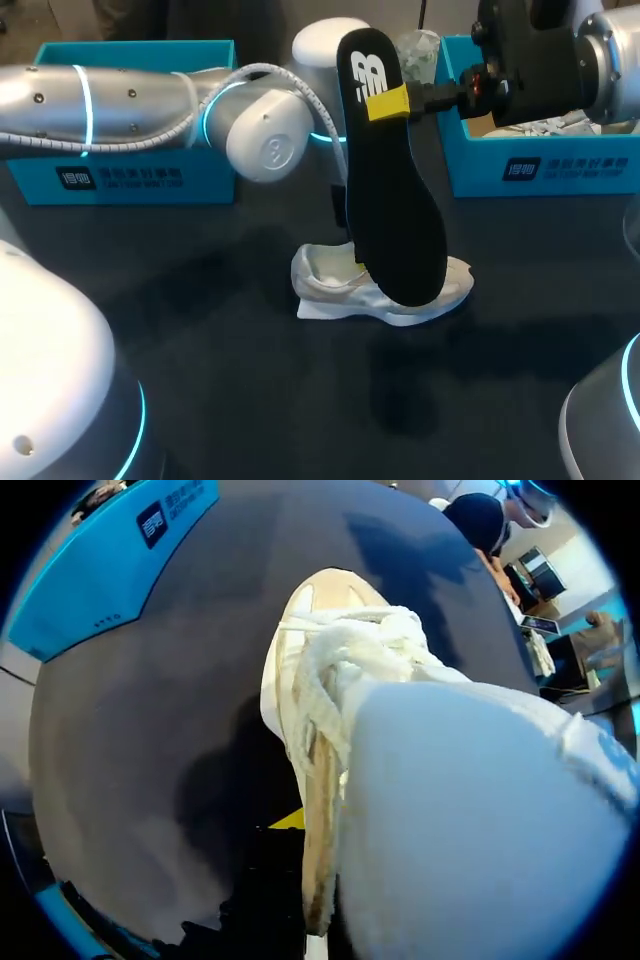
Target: Take the shoe out of the shoebox, open the shoe tongue, remove and reinsert the insole, then place the shoe into the shoebox
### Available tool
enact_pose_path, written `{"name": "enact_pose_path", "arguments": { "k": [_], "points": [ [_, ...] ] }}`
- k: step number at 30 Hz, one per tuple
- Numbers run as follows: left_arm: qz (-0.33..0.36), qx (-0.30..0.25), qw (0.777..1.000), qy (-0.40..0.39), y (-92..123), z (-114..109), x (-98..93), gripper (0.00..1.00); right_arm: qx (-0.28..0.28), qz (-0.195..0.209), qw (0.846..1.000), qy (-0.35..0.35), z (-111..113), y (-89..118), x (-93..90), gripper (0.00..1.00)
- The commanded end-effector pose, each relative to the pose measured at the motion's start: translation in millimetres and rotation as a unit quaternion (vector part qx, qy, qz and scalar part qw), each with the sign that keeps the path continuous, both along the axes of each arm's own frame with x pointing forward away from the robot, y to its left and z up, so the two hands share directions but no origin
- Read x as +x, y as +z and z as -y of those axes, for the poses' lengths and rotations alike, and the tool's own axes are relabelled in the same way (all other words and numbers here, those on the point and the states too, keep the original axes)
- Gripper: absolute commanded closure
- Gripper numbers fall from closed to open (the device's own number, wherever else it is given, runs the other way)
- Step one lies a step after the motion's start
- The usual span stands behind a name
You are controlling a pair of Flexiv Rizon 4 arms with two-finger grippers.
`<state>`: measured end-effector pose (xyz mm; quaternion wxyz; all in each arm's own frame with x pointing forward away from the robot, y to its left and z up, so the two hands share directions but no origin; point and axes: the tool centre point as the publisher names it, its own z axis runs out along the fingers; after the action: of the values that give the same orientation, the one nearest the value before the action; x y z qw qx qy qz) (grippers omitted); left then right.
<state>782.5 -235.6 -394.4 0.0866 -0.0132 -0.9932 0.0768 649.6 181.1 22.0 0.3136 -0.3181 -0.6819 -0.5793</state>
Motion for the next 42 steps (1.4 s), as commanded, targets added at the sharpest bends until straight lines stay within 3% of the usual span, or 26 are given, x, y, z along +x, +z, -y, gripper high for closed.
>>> {"name": "enact_pose_path", "arguments": {
  "k": [1, 9, 14, 22, 30, 42],
  "points": [
    [-0.03, 0.005, 0.999, -0.038, 5.4, -1.5, 7.0, 1.0, -0.002, -0.001, 1.0, 0.0, -2.5, -0.3, 1.2, 1.0],
    [-0.094, 0.019, 0.981, -0.171, 25.9, -0.2, 10.2, 1.0, -0.002, -0.001, 1.0, 0.0, -2.5, -0.3, 1.2, 1.0],
    [-0.127, 0.006, 0.944, -0.305, 34.5, 1.6, 7.6, 1.0, -0.002, -0.001, 1.0, 0.0, -2.5, -0.3, 1.2, 1.0],
    [-0.062, 0.028, 0.863, -0.501, 47.8, -4.5, -1.2, 1.0, -0.002, -0.001, 1.0, 0.0, -2.5, -0.3, 1.2, 1.0],
    [0.02, 0.039, 0.805, -0.592, 61.1, -13.2, -6.0, 1.0, -0.002, -0.001, 1.0, 0.0, -2.5, -0.3, 1.2, 1.0],
    [0.034, 0.033, 0.8, -0.598, 62.3, -15.2, -8.0, 1.0, -0.002, -0.001, 1.0, 0.0, -2.5, -0.3, 1.2, 1.0]
  ]
}}
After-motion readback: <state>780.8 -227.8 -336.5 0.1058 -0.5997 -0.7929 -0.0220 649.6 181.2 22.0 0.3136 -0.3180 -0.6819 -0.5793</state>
